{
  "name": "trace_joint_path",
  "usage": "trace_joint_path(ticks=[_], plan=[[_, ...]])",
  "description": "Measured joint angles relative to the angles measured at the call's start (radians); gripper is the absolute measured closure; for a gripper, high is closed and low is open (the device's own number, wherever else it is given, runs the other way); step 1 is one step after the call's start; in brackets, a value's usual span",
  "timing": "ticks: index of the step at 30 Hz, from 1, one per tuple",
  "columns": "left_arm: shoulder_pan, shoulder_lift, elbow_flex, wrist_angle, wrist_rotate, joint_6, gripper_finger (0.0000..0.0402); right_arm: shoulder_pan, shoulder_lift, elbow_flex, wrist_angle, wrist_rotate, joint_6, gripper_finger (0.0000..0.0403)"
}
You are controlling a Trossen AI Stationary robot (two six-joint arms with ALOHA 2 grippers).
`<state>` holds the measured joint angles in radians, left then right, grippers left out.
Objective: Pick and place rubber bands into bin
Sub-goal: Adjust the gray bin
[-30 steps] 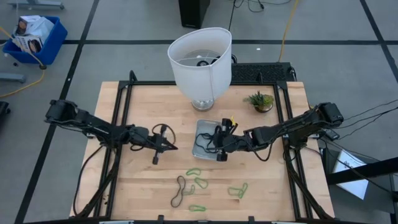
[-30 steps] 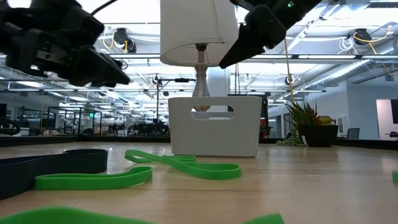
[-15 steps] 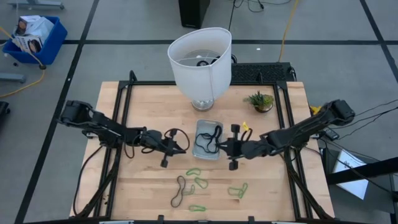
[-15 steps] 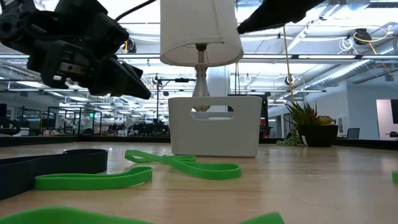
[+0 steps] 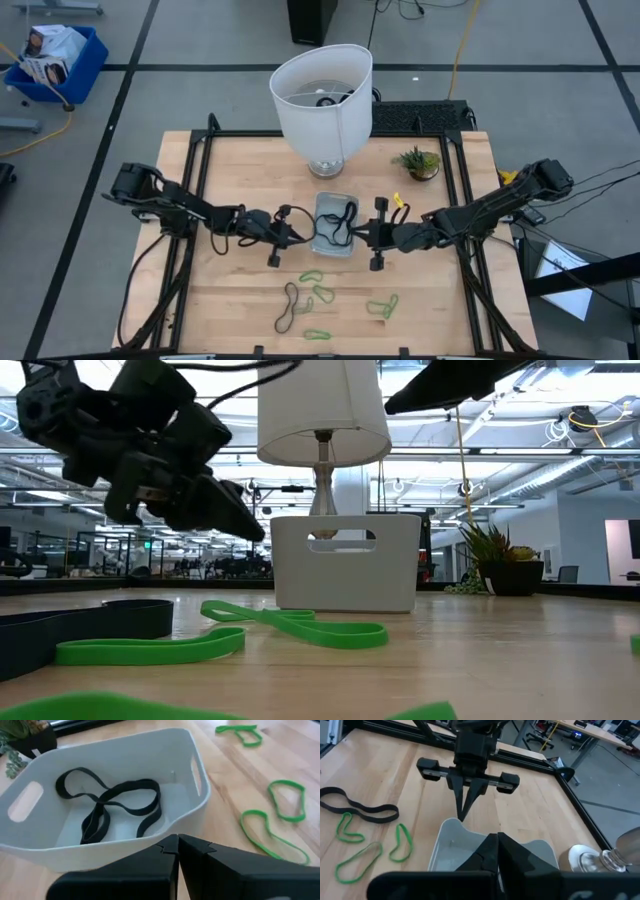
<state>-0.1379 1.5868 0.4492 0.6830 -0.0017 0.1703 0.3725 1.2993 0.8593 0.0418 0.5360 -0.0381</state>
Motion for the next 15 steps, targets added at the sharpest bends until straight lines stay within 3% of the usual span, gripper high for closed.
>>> trace_joint_path(ticks=[7, 15], plan=[[0.000, 0.061, 0.048, -0.001, 0.001, 0.003, 0.0392, 0.000, 0.000, 0.000, -0.001, 0.016, 0.000, 0.0403], [-0.003, 0.039, 0.050, -0.024, 0.000, 0.010, 0.0392, 0.000, 0.000, 0.000, -0.012, 0.008, -0.002, 0.0403]])
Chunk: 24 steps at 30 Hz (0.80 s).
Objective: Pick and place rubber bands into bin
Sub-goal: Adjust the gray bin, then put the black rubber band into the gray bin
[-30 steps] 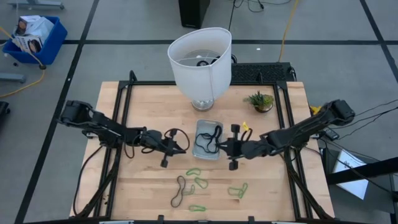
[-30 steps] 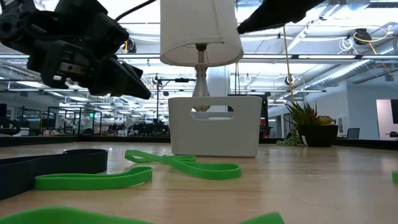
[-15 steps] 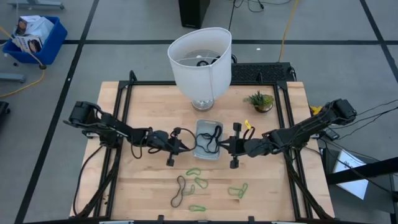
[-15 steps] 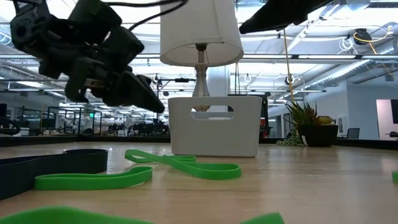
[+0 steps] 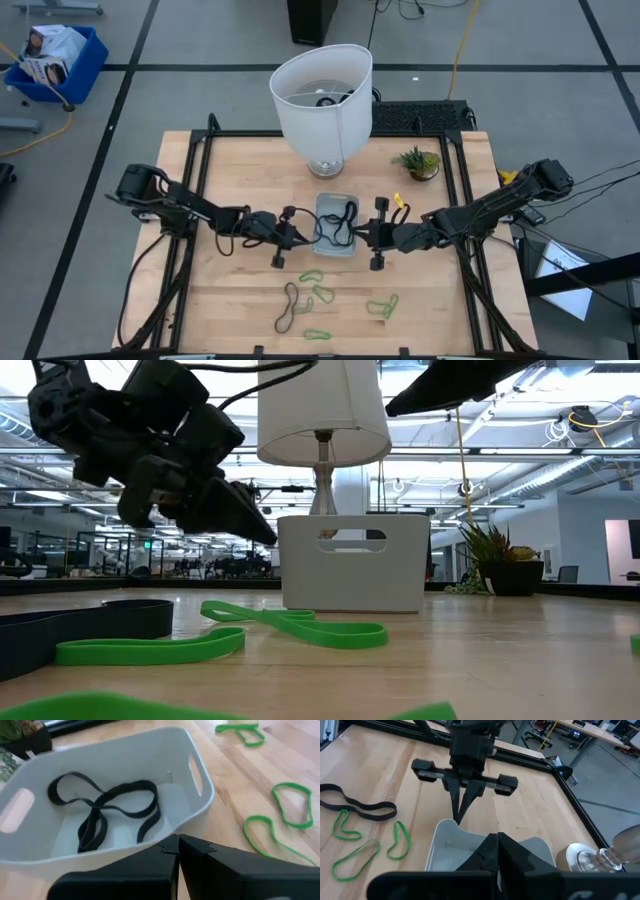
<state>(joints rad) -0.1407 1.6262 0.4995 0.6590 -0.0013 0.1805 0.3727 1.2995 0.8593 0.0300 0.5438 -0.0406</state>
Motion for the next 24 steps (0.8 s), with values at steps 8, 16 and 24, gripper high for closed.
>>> trace_joint_path(ticks=[8, 16, 24], plan=[[-0.070, -0.191, 0.000, -0.209, -0.013, 0.076, 0.0389, 0.000, -0.013, -0.072, 0.085, -0.175, -0.078, 0.0403], [-0.162, -0.360, -0.002, -0.335, -0.060, 0.087, 0.0393, -0.082, -0.211, -0.359, 0.452, -0.340, -0.056, 0.0403], [-0.202, -0.372, -0.001, -0.370, -0.062, 0.071, 0.0396, -0.173, -0.401, -0.560, 0.640, -0.472, -0.021, 0.0403]])
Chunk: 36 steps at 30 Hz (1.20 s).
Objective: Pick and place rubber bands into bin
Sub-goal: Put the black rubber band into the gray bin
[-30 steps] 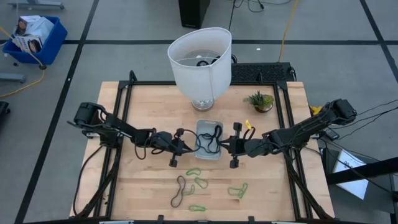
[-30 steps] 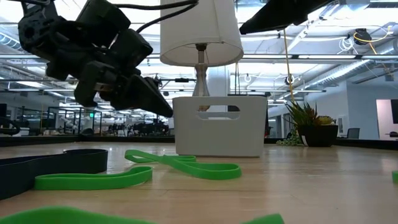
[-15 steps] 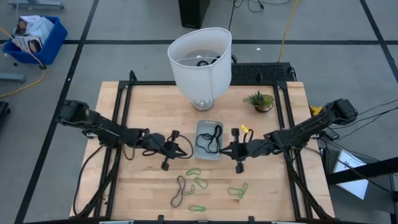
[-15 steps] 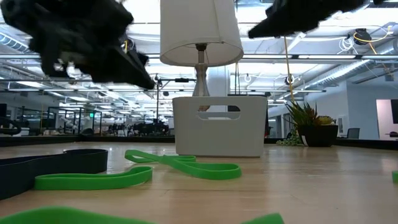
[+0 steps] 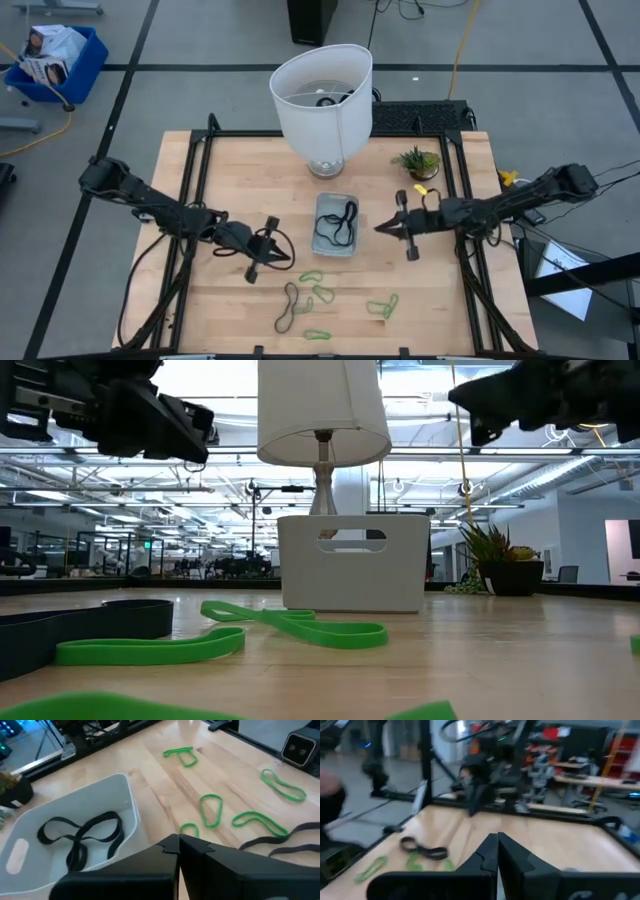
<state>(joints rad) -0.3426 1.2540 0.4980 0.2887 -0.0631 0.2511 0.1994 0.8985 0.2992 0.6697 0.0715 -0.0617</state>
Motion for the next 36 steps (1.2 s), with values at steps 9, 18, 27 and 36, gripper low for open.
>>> trace_joint_path(ticks=[9, 18, 27, 36], plan=[[0.000, 0.000, 0.000, 0.004, 0.014, -0.307, 0.0381, -0.187, -0.143, -0.035, -0.122, -0.151, 0.009, 0.0403], [-0.088, 0.030, 0.000, 0.013, -0.019, -0.615, 0.0396, -0.250, -0.150, -0.035, -0.139, -0.218, -0.042, 0.0403], [-0.322, 0.194, 0.273, -0.263, -0.233, -0.857, 0.0399, -0.296, -0.150, -0.035, -0.128, -0.260, -0.043, 0.0403], [-0.446, 0.412, 0.598, -0.698, -0.387, -1.137, 0.0395, -0.297, -0.150, -0.035, -0.105, -0.260, -0.053, 0.0403]])
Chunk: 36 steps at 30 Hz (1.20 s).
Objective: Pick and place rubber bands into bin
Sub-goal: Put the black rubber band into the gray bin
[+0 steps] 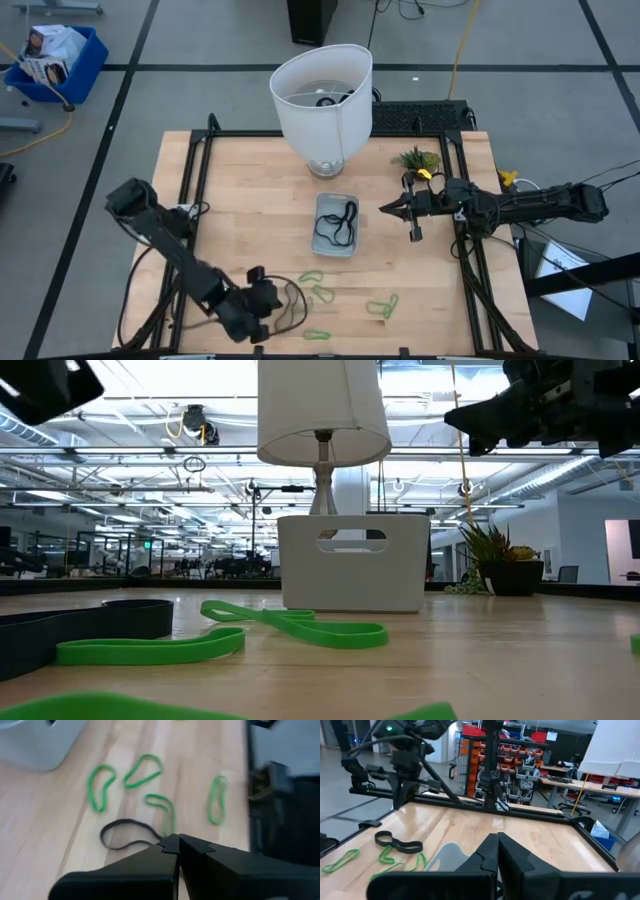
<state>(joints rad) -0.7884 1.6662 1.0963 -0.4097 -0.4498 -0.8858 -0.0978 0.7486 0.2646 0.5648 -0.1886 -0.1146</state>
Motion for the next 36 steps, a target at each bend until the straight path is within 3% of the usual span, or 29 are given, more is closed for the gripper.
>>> trace_joint_path(ticks=[3, 7, 13, 18, 23, 28, 36], plan=[[0.006, 0.059, 0.051, -0.071, -0.014, -0.125, 0.0394, 0.000, 0.000, 0.000, 0.002, 0.001, 0.000, 0.0403], [0.021, 0.126, 0.072, -0.102, 0.095, -0.230, 0.0375, 0.000, 0.000, 0.000, 0.012, 0.002, 0.000, 0.0403], [0.036, 0.189, 0.072, -0.090, 0.225, -0.277, 0.0297, 0.000, 0.000, 0.001, 0.049, 0.003, -0.001, 0.0403], [0.039, 0.206, 0.072, -0.082, 0.240, -0.251, 0.0220, 0.000, 0.000, 0.001, 0.068, 0.004, -0.003, 0.0403], [0.062, 0.213, 0.072, -0.079, 0.241, -0.221, 0.0177, 0.000, 0.000, 0.001, 0.068, 0.004, -0.003, 0.0403], [0.092, 0.213, 0.072, -0.071, 0.273, -0.179, 0.0173, 0.000, 0.000, 0.001, 0.068, 0.004, -0.003, 0.0403], [0.116, 0.274, 0.078, -0.065, 0.358, -0.125, 0.0210, 0.000, 0.001, 0.001, 0.048, 0.004, -0.003, 0.0403]])
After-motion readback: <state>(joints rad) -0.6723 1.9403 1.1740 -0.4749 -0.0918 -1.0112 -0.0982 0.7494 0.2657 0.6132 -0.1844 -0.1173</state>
